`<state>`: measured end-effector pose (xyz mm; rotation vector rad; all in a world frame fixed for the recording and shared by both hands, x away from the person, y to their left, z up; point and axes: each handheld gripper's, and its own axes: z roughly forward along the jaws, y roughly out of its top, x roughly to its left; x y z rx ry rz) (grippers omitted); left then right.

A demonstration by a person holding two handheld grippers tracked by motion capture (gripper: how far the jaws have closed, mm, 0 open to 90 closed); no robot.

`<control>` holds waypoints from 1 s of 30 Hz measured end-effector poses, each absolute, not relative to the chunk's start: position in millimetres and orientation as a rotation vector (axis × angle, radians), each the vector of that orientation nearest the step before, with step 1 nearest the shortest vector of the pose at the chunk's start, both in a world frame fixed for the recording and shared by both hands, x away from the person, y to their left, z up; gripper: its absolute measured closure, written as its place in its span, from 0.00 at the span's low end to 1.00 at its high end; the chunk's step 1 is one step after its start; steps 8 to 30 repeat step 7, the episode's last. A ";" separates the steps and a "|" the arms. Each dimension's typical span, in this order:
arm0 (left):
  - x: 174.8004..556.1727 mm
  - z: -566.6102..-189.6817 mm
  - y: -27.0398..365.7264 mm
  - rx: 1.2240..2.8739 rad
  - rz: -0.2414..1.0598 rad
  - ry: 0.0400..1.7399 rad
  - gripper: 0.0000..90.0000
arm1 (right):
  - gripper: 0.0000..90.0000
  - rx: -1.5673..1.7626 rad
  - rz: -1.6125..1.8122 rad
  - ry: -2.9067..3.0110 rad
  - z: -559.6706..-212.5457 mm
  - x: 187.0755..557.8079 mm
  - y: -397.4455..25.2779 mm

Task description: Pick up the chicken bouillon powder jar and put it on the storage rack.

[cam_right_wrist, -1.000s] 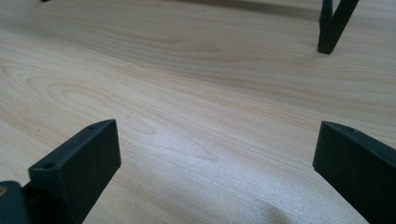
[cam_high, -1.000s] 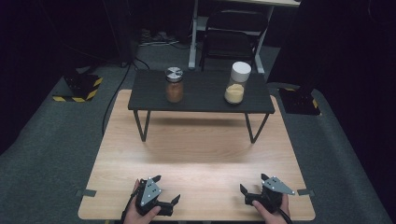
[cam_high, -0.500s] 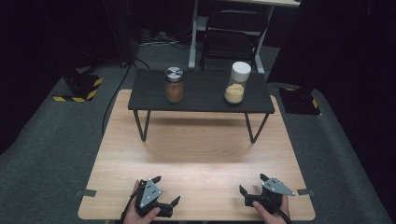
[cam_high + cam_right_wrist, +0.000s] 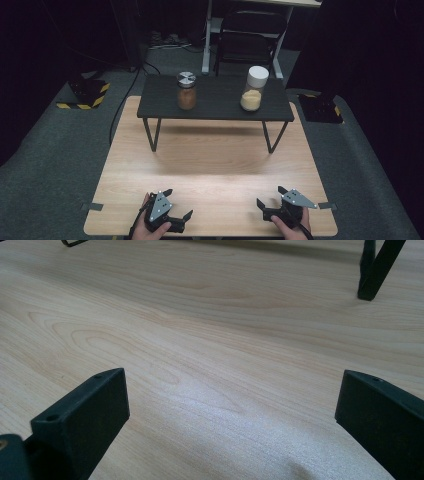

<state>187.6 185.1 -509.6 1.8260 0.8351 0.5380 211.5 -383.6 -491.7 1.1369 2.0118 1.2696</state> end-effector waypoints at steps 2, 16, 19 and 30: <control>188.3 -509.0 185.1 1.831 0.536 0.835 0.01 | 0.01 1.140 1.274 2.018 -491.7 212.3 -384.4; 189.2 -509.7 188.3 1.820 0.517 0.843 0.01 | 0.01 1.137 1.282 2.038 -491.0 215.3 -386.4; 189.2 -509.7 188.3 1.820 0.517 0.843 0.01 | 0.01 1.137 1.282 2.038 -491.0 215.3 -386.4; 189.2 -509.7 188.3 1.820 0.517 0.843 0.01 | 0.01 1.137 1.282 2.038 -491.0 215.3 -386.4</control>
